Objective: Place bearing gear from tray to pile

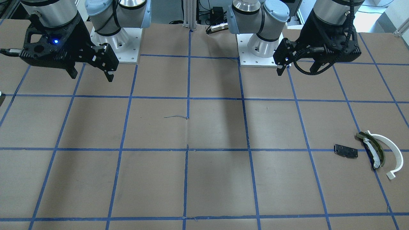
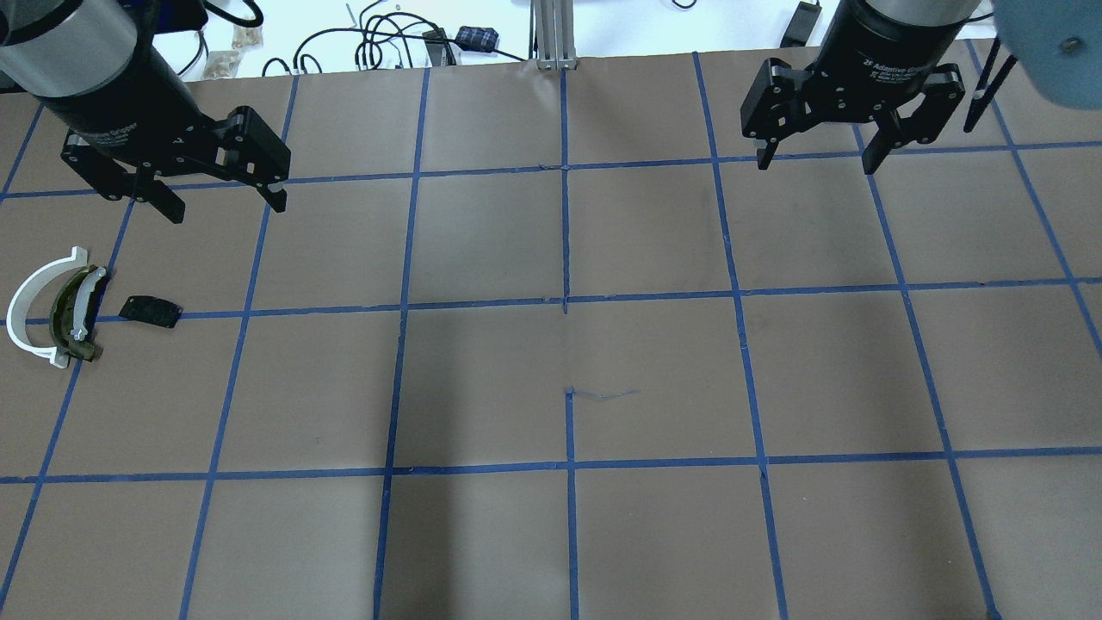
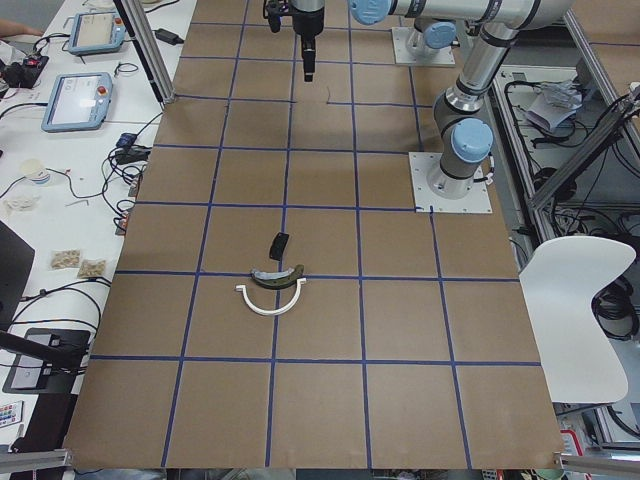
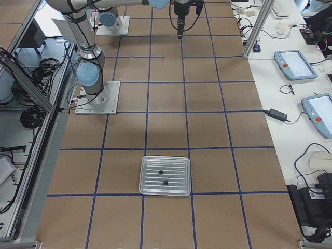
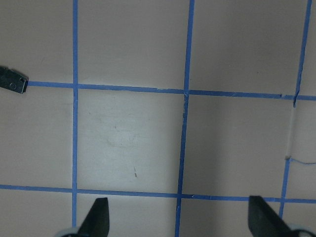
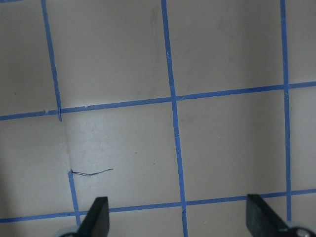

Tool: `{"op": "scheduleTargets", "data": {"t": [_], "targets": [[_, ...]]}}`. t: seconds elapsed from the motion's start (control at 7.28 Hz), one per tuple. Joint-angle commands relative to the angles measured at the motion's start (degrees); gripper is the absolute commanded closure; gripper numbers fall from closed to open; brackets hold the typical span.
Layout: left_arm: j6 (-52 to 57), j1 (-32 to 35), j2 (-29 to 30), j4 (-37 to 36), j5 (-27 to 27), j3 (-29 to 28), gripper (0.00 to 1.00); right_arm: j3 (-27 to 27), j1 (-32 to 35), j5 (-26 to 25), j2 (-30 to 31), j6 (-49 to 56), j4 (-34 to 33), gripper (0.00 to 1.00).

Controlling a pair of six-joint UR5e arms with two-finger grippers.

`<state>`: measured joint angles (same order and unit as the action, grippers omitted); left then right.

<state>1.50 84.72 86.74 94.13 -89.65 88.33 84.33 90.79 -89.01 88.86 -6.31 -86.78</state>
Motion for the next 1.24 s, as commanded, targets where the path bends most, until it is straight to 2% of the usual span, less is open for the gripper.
{"op": "scheduleTargets", "data": {"t": [0.0, 0.82, 0.96, 1.1], "targets": [[0.0, 0.0, 0.0, 0.0, 0.0, -0.1, 0.00, 0.0, 0.0, 0.0, 0.0, 0.1, 0.0, 0.03], [0.0, 0.0, 0.1, 0.0, 0.0, -0.3, 0.00, -0.7, -0.5, 0.1, -0.3, 1.3, 0.1, 0.02], [0.0, 0.0, 0.1, 0.0, 0.0, -0.4, 0.00, -1.0, -1.7, -0.1, -0.4, 5.6, -0.1, 0.02], [0.0, 0.0, 0.1, 0.0, 0.1, -0.4, 0.00, -1.6, -4.5, -3.3, -0.3, 14.0, -0.1, 0.01]]}}
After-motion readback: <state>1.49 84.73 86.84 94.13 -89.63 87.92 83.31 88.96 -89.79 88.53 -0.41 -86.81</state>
